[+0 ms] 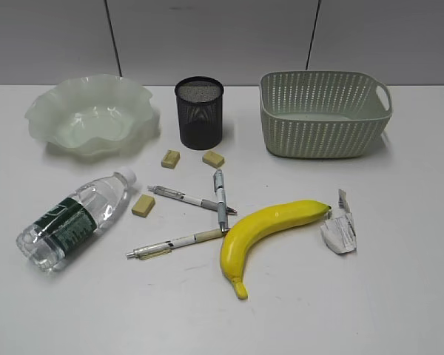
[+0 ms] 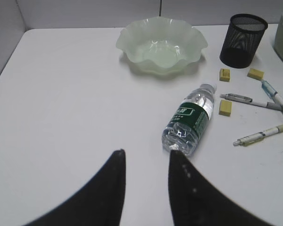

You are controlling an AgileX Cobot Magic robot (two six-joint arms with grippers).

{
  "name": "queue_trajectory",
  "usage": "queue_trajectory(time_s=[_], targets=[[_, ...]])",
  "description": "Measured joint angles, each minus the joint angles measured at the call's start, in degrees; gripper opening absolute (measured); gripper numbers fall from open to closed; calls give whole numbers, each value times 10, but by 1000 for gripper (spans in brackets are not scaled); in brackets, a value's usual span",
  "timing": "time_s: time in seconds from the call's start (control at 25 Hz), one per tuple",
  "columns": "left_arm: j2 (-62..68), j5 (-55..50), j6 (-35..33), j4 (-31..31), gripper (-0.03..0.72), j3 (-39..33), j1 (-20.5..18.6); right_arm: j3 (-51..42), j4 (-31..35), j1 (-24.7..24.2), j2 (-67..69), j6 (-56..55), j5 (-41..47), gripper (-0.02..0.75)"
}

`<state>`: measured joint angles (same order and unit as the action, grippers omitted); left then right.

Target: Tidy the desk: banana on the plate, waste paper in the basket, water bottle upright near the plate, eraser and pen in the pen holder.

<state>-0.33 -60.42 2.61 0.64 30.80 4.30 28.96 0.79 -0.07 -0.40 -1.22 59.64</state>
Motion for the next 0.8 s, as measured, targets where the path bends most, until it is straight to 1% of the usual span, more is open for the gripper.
queue_trajectory(time_s=[0.16, 0.32, 0.4, 0.44, 0.48, 0.56, 0.6, 0.64, 0.72, 0.8], targets=[[20, 23, 0, 3, 232, 16, 1, 0, 0, 0, 0, 0, 0, 473], [106, 86, 0, 10, 232, 21, 1, 0, 0, 0, 0, 0, 0, 473], [167, 127, -1, 29, 236, 23, 1, 0, 1, 0, 0, 0, 0, 473], [202, 149, -7, 51, 239, 23, 1, 0, 1, 0, 0, 0, 0, 473], [241, 163, -32, 82, 245, 27, 1, 0, 1, 0, 0, 0, 0, 473], [316, 174, -139, 167, 272, 42, 1, 0, 1, 0, 0, 0, 0, 473], [357, 176, -189, 220, 291, 49, 1, 0, 2, 0, 0, 0, 0, 473], [399, 177, -244, 272, 320, 59, 2, 0, 2, 0, 0, 0, 0, 473], [489, 172, -336, 353, 369, 83, 2, 0, 2, 0, 0, 0, 0, 473], [557, 157, -401, 412, 396, 118, 2, 0, 2, 0, 0, 0, 0, 473]])
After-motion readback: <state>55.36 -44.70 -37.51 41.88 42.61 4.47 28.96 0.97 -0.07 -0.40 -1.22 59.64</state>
